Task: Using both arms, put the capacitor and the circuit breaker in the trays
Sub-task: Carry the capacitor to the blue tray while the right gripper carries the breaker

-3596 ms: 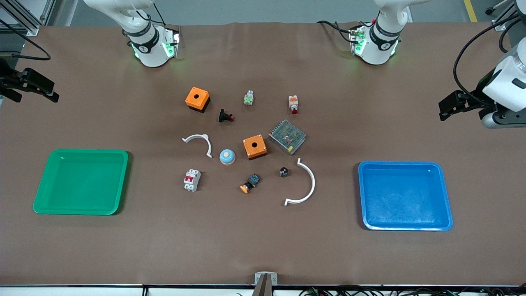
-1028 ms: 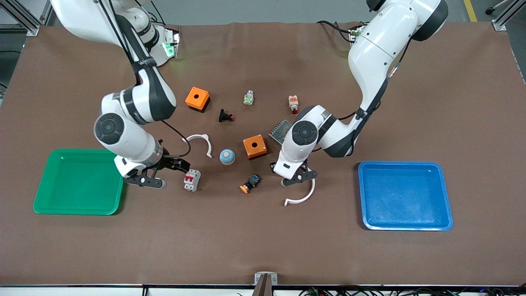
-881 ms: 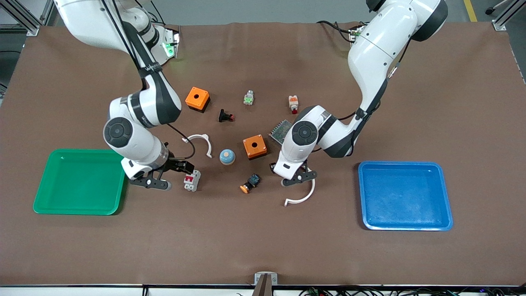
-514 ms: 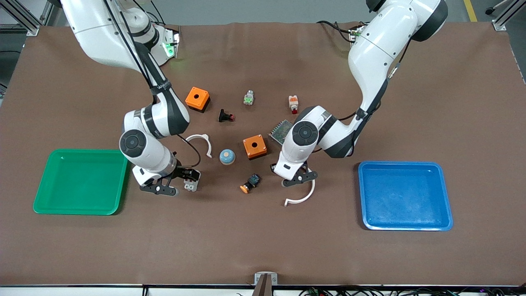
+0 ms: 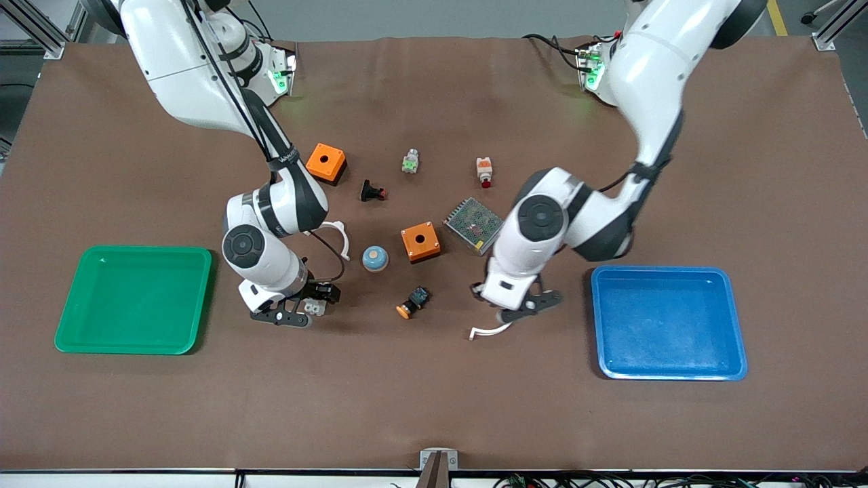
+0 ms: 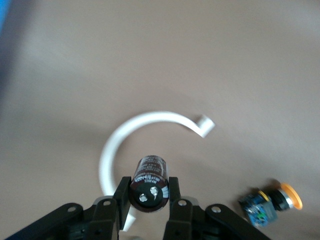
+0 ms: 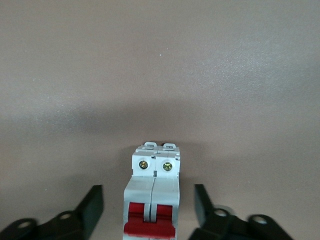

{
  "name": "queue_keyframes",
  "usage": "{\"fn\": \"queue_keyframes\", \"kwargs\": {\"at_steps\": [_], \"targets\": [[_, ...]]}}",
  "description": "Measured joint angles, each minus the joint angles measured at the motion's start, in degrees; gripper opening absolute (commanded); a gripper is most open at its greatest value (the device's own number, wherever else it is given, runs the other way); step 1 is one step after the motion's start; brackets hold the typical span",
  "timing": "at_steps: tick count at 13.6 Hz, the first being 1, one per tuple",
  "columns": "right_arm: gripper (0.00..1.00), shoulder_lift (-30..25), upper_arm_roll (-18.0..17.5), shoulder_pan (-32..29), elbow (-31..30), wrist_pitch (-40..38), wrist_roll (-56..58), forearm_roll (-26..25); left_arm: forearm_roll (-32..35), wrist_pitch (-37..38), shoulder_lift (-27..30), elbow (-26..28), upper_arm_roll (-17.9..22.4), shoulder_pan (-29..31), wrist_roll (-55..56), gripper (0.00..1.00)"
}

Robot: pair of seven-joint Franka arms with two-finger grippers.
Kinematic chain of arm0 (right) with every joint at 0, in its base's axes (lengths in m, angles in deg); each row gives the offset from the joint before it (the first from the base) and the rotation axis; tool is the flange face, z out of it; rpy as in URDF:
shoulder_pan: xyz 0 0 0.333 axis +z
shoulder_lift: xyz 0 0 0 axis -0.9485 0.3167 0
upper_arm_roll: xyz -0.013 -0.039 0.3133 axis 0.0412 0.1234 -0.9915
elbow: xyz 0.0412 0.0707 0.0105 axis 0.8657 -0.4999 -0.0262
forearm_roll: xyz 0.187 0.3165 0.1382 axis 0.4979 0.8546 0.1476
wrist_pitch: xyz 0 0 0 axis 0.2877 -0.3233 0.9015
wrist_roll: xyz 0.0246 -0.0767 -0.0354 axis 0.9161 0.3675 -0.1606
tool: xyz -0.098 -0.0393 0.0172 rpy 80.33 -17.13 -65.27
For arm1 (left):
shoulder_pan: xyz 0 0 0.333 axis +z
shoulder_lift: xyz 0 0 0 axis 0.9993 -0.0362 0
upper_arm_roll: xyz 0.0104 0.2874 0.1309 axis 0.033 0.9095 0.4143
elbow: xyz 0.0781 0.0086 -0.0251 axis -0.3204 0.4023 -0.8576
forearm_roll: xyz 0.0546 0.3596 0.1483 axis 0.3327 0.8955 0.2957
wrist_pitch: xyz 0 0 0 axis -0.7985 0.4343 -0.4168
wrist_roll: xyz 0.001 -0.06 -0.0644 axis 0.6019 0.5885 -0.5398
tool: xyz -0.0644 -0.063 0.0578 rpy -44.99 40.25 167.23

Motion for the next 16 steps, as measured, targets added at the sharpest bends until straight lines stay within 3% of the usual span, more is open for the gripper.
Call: {"fn": "queue_keyframes", "kwargs": {"at_steps": [1, 2, 5, 8, 13, 14, 15, 16], "targets": [[0.08, 0.1, 0.0, 0.0, 0.0, 0.0, 0.0, 0.0, 0.0, 2.9, 1.9, 0.0, 0.1, 2.4, -3.3, 0.0], [0.0, 0.1, 0.1, 0.0, 0.0, 0.0, 0.0, 0.0, 0.1, 5.5, 3.1, 0.2, 0.2, 4.9, -7.5, 0.0], [0.0, 0.1, 0.6, -0.1, 0.8, -0.6, 0.2, 0.0, 0.1, 7.7, 3.5, 1.1, 0.4, 13.1, -20.6, 0.0], [0.0, -0.1, 1.5, -1.8, 5.5, -8.3, 3.0, 0.0, 0.1, 7.4, 1.8, 1.9, 0.6, 21.1, -33.0, 0.01], [0.0, -2.8, 2.1, -12.0, 10.7, -16.9, 13.6, 0.0, 0.1, 2.9, -3.8, 2.2, 0.5, 29.8, -45.2, 0.05], [0.0, -2.9, 2.3, -14.5, 10.7, -17.0, 16.1, 0.0, 0.1, 1.8, -5.1, 2.3, 0.5, 29.9, -45.4, 0.1], [0.0, -2.9, 2.5, -16.9, 10.6, -17.0, 18.4, 0.0, 0.1, 1.0, -6.2, 2.3, 0.3, 29.7, -45.4, 0.25], [0.0, -2.9, 2.8, -19.5, 10.4, -17.0, 21.1, -0.1, 0.1, 0.4, -7.1, 2.3, 0.2, 29.6, -45.4, 0.6]]}}
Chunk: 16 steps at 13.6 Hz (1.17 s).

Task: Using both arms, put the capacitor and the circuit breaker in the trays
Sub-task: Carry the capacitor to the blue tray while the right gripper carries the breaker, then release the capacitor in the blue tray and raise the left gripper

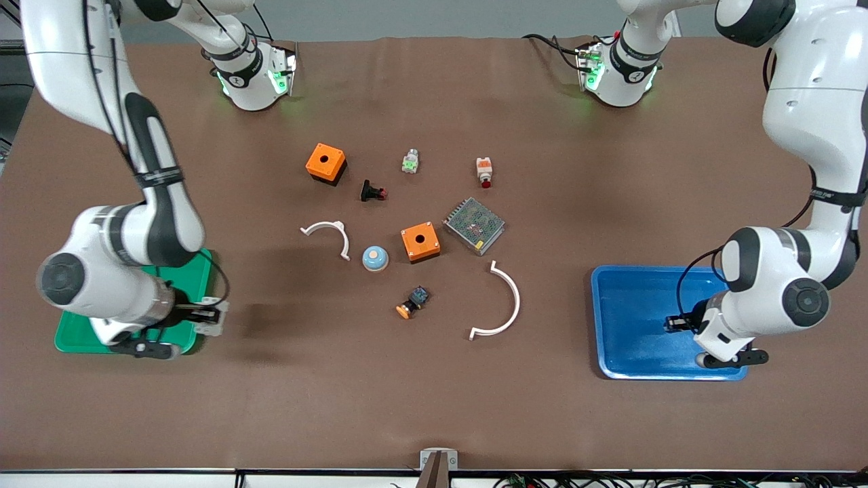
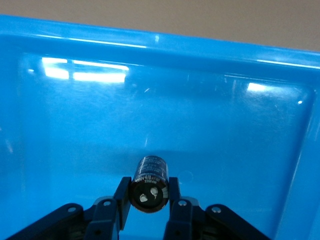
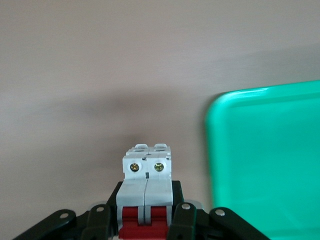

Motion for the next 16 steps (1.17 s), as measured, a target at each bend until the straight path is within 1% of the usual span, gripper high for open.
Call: {"fn": "queue_keyframes", "kwargs": {"at_steps": [1, 2, 3, 5, 7, 8, 10, 13, 14, 15, 16], "targets": [[0.0, 0.1, 0.1, -2.6, -0.2, 0.0, 2.7, 0.0, 0.0, -0.3, -0.4, 0.0, -0.1, 0.0, 0.0, 0.87], [0.0, 0.2, 0.2, -5.2, -0.3, 0.0, 5.6, 0.0, 0.0, -0.5, -0.6, 0.0, -0.1, 0.0, 0.0, 1.0], [0.0, 0.4, 0.2, -7.4, -0.4, 0.0, 8.0, 0.0, 0.0, -0.5, -0.5, -0.2, -0.1, 0.0, 0.0, 1.0], [0.0, 0.5, 0.2, -10.8, -2.7, 1.8, 12.6, 0.0, 0.0, -0.5, -0.2, -0.6, -0.1, 0.0, 0.0, 1.0], [0.0, 0.6, 0.3, -13.3, -7.1, 7.1, 17.4, 0.0, 0.0, 0.0, 1.1, -1.1, -0.2, 0.0, 0.0, 1.0], [0.0, 0.7, 0.3, -14.6, -9.2, 10.0, 19.9, 0.0, 0.0, 1.5, 2.7, -1.6, -0.3, 0.0, 0.0, 1.0], [0.0, 0.9, 0.3, -17.0, -12.3, 14.2, 23.4, 0.0, 0.0, 4.8, 7.8, -2.4, -0.3, 0.1, -1.0, 1.0], [0.01, 0.9, 0.2, -18.4, -13.1, 15.0, 24.6, 0.0, 0.0, 9.6, 17.2, -2.8, -0.3, 0.3, -5.2, 1.0], [0.06, 0.9, 0.1, -18.4, -13.2, 15.0, 24.6, 0.0, 0.0, 11.8, 20.0, -2.9, -0.3, 0.3, -6.7, 1.0], [0.19, 0.9, 0.0, -18.4, -13.2, 15.0, 24.6, 0.0, 0.0, 14.3, 22.5, -2.9, -0.3, 0.4, -7.8, 1.0], [0.62, 0.9, -0.2, -18.3, -13.2, 15.0, 24.6, 0.0, 0.0, 17.5, 25.1, -2.9, -0.3, 0.6, -8.6, 1.0]]}}
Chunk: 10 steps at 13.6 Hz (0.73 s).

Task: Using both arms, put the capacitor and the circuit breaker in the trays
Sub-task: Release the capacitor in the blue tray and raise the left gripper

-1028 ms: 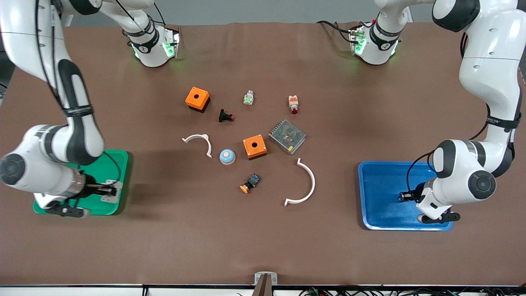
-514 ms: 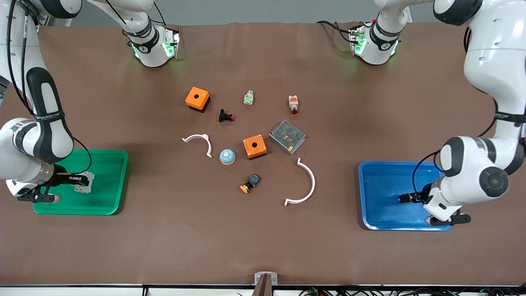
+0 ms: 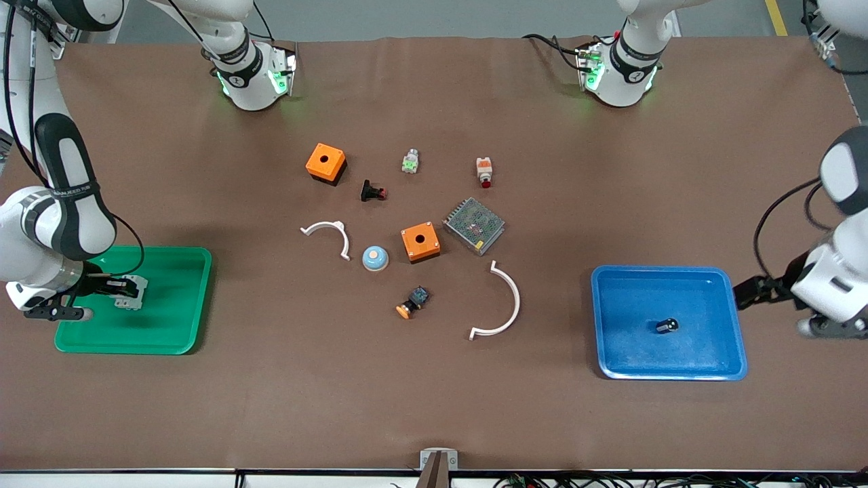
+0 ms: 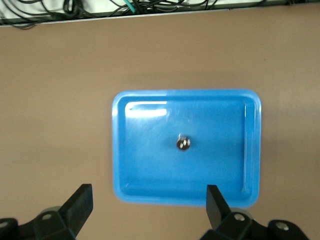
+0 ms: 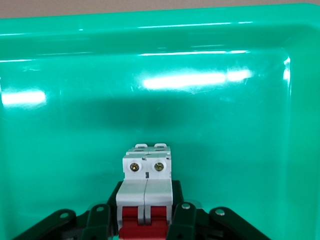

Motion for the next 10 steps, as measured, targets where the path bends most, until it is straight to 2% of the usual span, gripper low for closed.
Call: {"fn": "queue_keyframes", "kwargs": {"at_steps": [1, 5, 7, 8, 10], "targets": [[0.99, 0.0, -0.1, 0.0, 0.0, 0.0, 0.0, 0.0, -0.3, 3.4, 2.5, 0.0, 0.0, 0.3, -0.4, 1.0], [1.0, -0.4, -0.3, 0.1, 0.5, -0.2, 0.0, 0.0, -5.5, 15.4, 11.3, 0.2, 0.0, 1.1, -0.9, 1.0], [1.0, -1.3, -0.5, 0.3, 2.0, -3.4, 0.0, 0.0, -8.4, 18.0, 14.6, 1.1, 0.2, 1.8, -1.8, 1.0], [1.0, -2.0, -0.5, 0.5, 3.1, -5.9, 0.0, -0.1, -9.0, 18.5, 16.1, 2.3, 1.1, 0.9, -1.9, 1.0], [1.0, -3.7, -0.7, 1.2, 6.1, -11.4, 0.0, -0.9, -10.2, 18.5, 19.5, 5.5, 7.7, -5.7, -1.9, 1.0]]}}
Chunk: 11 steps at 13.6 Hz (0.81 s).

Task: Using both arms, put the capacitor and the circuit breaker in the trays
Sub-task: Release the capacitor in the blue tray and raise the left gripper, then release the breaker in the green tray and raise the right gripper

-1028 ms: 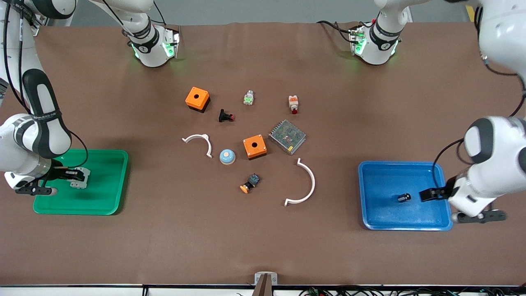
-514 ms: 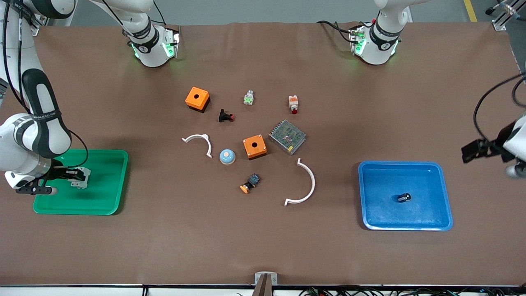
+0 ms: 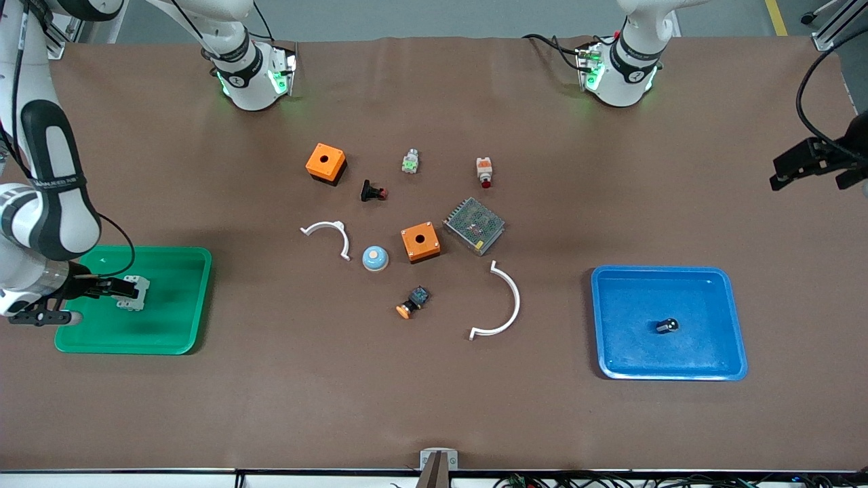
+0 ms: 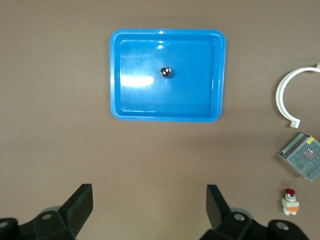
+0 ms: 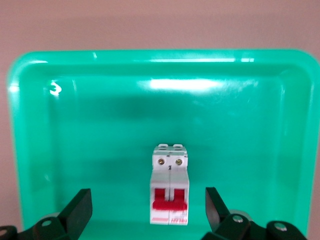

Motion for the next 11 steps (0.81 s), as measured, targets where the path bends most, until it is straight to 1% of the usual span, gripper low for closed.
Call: {"fn": "queue_keyframes", "kwargs": {"at_steps": [1, 2, 3, 7, 9, 11], "targets": [[1.0, -0.8, 0.0, 0.6, 1.8, -2.9, -0.1, -0.5, -0.3, 0.2, 1.4, 1.3, 2.4, -2.5, 0.0, 1.0], [1.0, -1.4, 0.0, 1.3, 3.7, -5.9, -0.4, -0.7, -0.4, 0.8, 2.5, 2.2, 3.6, -3.9, 0.0, 1.0], [1.0, -2.5, -0.1, 3.1, 6.6, -10.5, -3.0, -0.8, -0.4, 1.8, 3.9, 3.1, 4.4, -5.5, 0.5, 1.0], [1.0, -6.4, -0.2, 9.0, 8.5, -18.9, -13.1, -1.3, -0.4, 2.0, 3.9, 3.9, 4.6, -5.7, 0.8, 1.0], [1.0, -9.5, -0.3, 11.5, 8.7, -22.7, -15.1, -1.6, -0.4, 1.9, 3.8, 4.2, 4.6, -5.7, 0.8, 1.0], [1.0, -13.0, -0.3, 12.7, 8.8, -26.7, -15.5, -1.7, -0.4, 1.8, 3.8, 4.4, 4.5, -5.7, 0.8, 1.0]]}}
